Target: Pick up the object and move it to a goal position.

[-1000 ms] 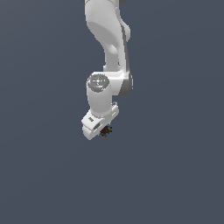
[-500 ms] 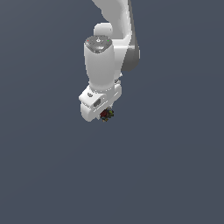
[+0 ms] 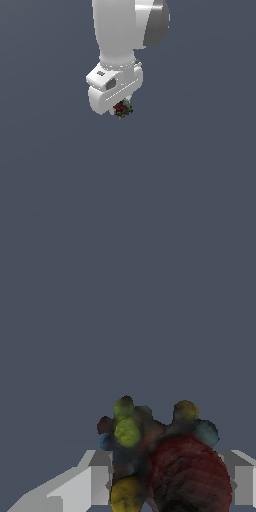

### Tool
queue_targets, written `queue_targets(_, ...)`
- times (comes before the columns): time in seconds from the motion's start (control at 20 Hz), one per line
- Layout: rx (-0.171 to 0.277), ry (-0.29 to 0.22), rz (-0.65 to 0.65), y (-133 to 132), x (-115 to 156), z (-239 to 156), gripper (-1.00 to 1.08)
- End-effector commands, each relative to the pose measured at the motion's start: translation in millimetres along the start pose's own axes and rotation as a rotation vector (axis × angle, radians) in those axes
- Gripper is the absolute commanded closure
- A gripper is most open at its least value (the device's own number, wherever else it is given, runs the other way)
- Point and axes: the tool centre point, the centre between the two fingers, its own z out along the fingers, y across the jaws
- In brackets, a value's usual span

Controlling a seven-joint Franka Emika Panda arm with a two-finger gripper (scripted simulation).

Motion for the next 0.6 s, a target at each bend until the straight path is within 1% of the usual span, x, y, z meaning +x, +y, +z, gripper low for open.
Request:
queue_targets(0.0, 0.000, 0.000, 0.000, -4, -1, -18, 1.08)
queue_targets(0.3, 0.001, 0.000, 0.000, -8, -3, -42, 1.08)
queue_targets(0.55, 0.001, -0.001, 0.001, -8, -3, -47, 1.08)
